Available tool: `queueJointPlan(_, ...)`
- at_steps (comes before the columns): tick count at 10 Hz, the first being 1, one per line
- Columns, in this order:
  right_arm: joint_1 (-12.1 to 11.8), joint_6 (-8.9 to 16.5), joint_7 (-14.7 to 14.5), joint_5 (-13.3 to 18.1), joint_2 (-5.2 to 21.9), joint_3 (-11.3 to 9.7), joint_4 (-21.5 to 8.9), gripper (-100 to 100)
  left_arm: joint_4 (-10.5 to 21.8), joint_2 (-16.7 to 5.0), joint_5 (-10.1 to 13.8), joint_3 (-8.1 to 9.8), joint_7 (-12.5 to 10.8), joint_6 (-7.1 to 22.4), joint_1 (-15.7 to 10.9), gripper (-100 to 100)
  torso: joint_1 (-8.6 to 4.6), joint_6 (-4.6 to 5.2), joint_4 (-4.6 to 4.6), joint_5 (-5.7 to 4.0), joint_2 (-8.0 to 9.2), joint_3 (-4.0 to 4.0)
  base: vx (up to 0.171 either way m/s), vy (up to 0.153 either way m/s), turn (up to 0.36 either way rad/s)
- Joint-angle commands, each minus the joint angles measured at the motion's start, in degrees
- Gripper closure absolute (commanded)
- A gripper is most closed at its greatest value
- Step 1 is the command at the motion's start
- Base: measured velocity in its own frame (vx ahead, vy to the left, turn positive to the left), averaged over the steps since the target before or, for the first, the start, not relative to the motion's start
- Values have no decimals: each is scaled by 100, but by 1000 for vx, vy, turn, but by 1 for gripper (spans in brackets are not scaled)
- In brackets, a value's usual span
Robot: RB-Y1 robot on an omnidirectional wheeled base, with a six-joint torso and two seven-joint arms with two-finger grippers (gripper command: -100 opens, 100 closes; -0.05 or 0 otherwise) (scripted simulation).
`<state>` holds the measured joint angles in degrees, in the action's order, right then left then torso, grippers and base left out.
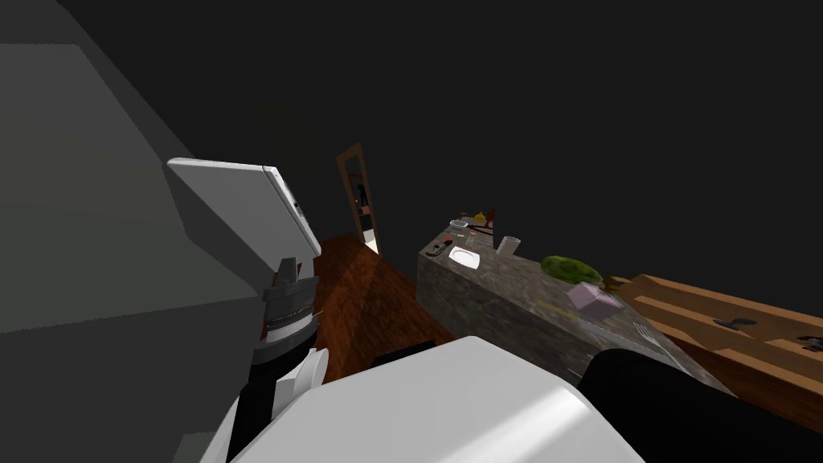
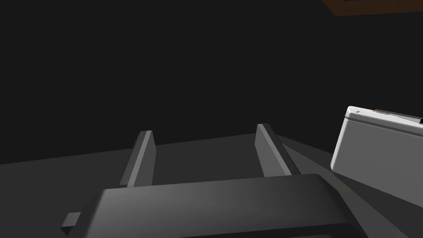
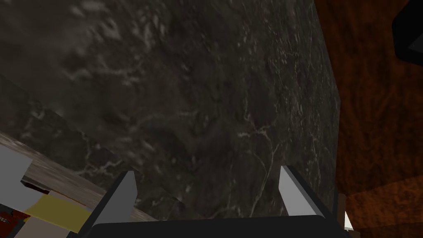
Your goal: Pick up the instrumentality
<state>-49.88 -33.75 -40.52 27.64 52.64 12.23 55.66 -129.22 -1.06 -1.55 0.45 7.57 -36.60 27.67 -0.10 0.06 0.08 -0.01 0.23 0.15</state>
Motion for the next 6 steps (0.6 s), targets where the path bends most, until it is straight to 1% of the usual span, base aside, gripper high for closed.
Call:
queueJointPlan(1, 39, 8, -67, 194, 153, 69, -254, -100, 0, 0, 0, 0, 0, 0, 0, 0, 0, 0, 0, 0, 0, 0, -28, 9, 150)
queueJointPlan(5, 225, 11, -273, 827, 595, 306, -996, -100, 0, 0, 0, 0, 0, 0, -1, 0, -6, -2, 2, -1, 9, 5, -56, -1, 212)
queueJointPlan(6, 272, 12, -316, 969, 689, 360, -1155, -100, 0, 0, 0, 0, 0, 0, -1, 0, -7, -3, 2, -2, 7, 4, -55, -9, 151)
